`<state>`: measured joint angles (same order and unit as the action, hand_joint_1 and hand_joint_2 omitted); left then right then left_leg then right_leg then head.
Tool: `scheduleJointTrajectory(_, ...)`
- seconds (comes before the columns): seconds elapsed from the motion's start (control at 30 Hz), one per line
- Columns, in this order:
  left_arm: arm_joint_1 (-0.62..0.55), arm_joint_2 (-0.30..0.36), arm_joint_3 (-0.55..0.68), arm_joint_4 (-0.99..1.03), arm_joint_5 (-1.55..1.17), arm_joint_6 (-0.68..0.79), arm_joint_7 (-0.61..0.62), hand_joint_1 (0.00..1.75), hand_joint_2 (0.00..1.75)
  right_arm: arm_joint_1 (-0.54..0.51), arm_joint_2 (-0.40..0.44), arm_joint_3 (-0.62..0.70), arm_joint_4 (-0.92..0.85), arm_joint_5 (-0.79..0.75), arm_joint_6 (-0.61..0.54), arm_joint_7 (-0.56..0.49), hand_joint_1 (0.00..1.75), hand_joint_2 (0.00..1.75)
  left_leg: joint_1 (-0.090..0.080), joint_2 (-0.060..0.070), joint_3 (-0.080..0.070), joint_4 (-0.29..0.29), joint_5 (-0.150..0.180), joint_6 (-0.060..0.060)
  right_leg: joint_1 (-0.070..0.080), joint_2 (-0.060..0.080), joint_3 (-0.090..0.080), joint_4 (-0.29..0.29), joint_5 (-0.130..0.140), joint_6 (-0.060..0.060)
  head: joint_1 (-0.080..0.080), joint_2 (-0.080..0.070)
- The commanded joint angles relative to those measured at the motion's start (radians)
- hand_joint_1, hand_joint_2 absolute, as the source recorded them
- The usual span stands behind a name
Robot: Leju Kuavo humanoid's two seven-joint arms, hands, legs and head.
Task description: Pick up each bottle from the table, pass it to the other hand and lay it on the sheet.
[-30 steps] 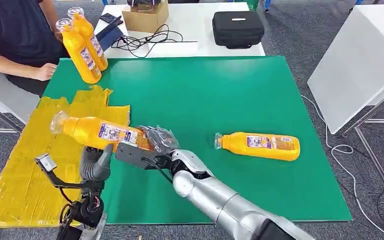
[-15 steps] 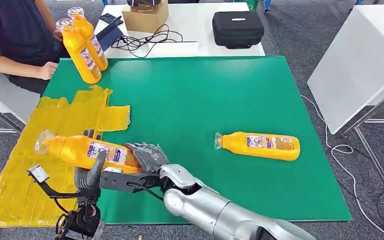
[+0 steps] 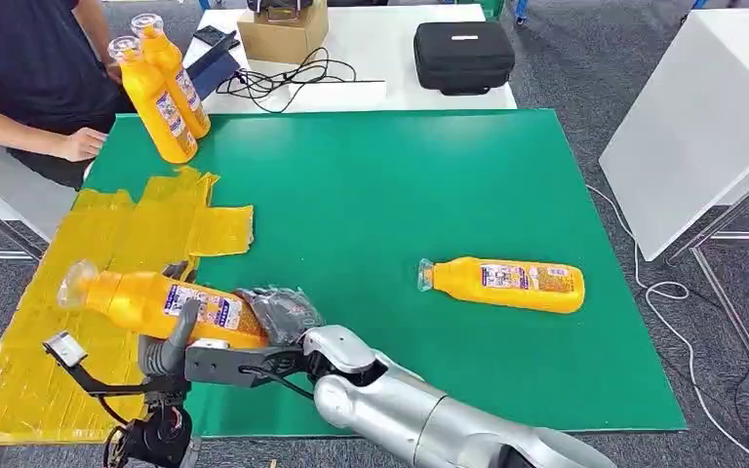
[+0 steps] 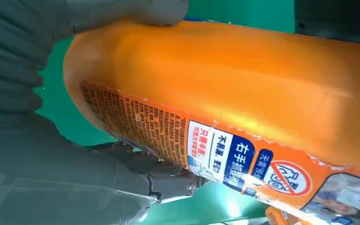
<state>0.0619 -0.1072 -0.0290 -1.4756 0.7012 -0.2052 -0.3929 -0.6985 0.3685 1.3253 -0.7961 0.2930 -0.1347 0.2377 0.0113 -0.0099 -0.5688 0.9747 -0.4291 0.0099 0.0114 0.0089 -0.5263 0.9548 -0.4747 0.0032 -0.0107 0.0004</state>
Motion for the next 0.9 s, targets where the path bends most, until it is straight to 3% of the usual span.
scheduleJointTrajectory(0.03, -0.045, -0.021, 0.050, -0.013, -0.009, 0.002, 0.006, 1.75, 1.75, 0.040, -0.019, 0.098, -0.032, 0.015, 0.056, -0.029, 1.75, 1.75, 0.000, -0.002, 0.004, -0.001, -0.001, 0.000, 0.000, -0.003, 0.005, -0.002, -0.001, 0.002, 0.000, 0.000)
scheduleJointTrajectory(0.1, -0.034, -0.022, 0.058, -0.022, -0.018, 0.006, -0.004, 1.75, 1.75, 0.038, -0.019, 0.091, -0.025, 0.018, 0.049, -0.028, 1.75, 1.75, 0.000, -0.002, 0.004, -0.001, -0.001, 0.000, 0.000, -0.003, 0.006, -0.002, -0.001, 0.002, 0.000, 0.000)
scheduleJointTrajectory(0.13, -0.032, -0.022, 0.064, -0.026, -0.036, 0.016, -0.016, 1.75, 1.75, 0.033, -0.019, 0.081, -0.021, 0.021, 0.031, -0.043, 1.52, 1.75, 0.000, -0.002, 0.006, -0.001, -0.001, 0.000, 0.000, -0.003, 0.007, -0.003, -0.002, 0.002, 0.000, 0.000)
scheduleJointTrajectory(0.17, -0.033, -0.021, 0.069, -0.025, -0.060, 0.029, -0.026, 1.75, 1.75, 0.029, -0.019, 0.064, -0.015, 0.008, 0.028, -0.056, 0.14, 1.75, 0.000, -0.001, 0.003, -0.001, 0.000, 0.000, 0.000, -0.002, 0.004, -0.002, -0.001, 0.002, 0.000, 0.000)
scheduleJointTrajectory(0.3, -0.035, -0.020, 0.074, -0.024, -0.060, 0.028, -0.026, 1.75, 1.75, 0.022, -0.019, 0.057, -0.009, 0.003, 0.035, -0.062, 0.14, 1.75, 0.000, -0.002, 0.007, -0.001, -0.002, 0.000, 0.000, -0.004, 0.008, -0.002, -0.002, 0.003, 0.000, 0.000)
scheduleJointTrajectory(0.33, -0.041, -0.017, 0.083, -0.023, -0.133, 0.076, -0.059, 1.75, 1.75, 0.018, -0.019, 0.036, -0.004, -0.005, 0.002, -0.044, 0.00, 0.00, 0.000, -0.001, 0.003, -0.001, -0.001, 0.000, 0.000, -0.002, 0.004, -0.002, -0.001, 0.002, 0.000, 0.000)
scheduleJointTrajectory(0.4, -0.069, -0.004, 0.101, -0.007, -0.332, 0.206, -0.132, 1.75, 1.75, -0.010, -0.019, -0.022, 0.024, -0.026, -0.049, -0.063, 0.00, 0.00, 0.000, -0.002, 0.005, 0.000, -0.001, 0.000, 0.000, -0.004, 0.007, -0.002, -0.002, 0.002, 0.000, 0.000)
scheduleJointTrajectory(0.5, -0.148, 0.019, 0.146, 0.067, -0.741, 0.534, -0.234, 1.75, 1.75, -0.047, -0.019, -0.227, 0.067, 0.029, -0.101, -0.128, 0.00, 0.00, 0.000, -0.004, 0.003, 0.001, 0.000, 0.000, 0.000, -0.005, 0.005, 0.000, -0.001, 0.002, 0.000, 0.000)
scheduleJointTrajectory(0.57, -0.194, 0.044, 0.185, 0.147, -0.906, 0.666, -0.254, 1.75, 1.75, -0.013, -0.030, -0.456, 0.006, 0.195, -0.061, -0.162, 0.00, 0.00, 0.000, -0.003, 0.000, 0.000, 0.001, 0.000, 0.000, -0.004, 0.001, 0.000, 0.000, 0.001, 0.000, 0.000)
scheduleJointTrajectory(0.6, -0.202, 0.047, 0.201, 0.164, -0.910, 0.659, -0.263, 1.75, 1.75, 0.015, -0.032, -0.533, -0.041, 0.269, -0.004, -0.164, 0.00, 0.00, 0.001, -0.004, 0.001, 0.000, 0.001, 0.000, 0.000, -0.005, 0.002, 0.000, 0.000, 0.001, 0.000, 0.000)
scheduleJointTrajectory(0.7, -0.234, 0.081, 0.208, 0.268, -1.181, 0.896, -0.298, 1.75, 1.75, 0.096, -0.048, -0.713, -0.191, 0.375, 0.022, -0.202, 0.00, 0.00, 0.001, -0.007, 0.004, -0.001, 0.001, 0.000, 0.001, -0.007, 0.007, -0.001, -0.001, 0.002, 0.000, 0.000)
scheduleJointTrajectory(0.77, -0.252, 0.011, 0.390, 0.232, -1.574, 0.903, -0.305, 1.75, 1.75, 0.126, -0.068, -0.780, -0.284, 0.407, 0.060, -0.226, 0.00, 0.00, 0.000, -0.007, 0.006, -0.001, 0.001, 0.001, 0.000, -0.006, 0.008, -0.002, -0.001, 0.002, 0.000, 0.000)
scheduleJointTrajectory(0.9, -0.271, 0.002, 0.431, 0.262, -1.720, 0.903, -0.305, 1.75, 1.75, 0.133, -0.084, -0.801, -0.335, 0.411, 0.082, -0.236, 0.00, 0.00, 0.000, -0.006, 0.002, 0.000, 0.001, 0.001, 0.000, -0.005, 0.005, -0.001, -0.001, 0.002, 0.000, 0.000)
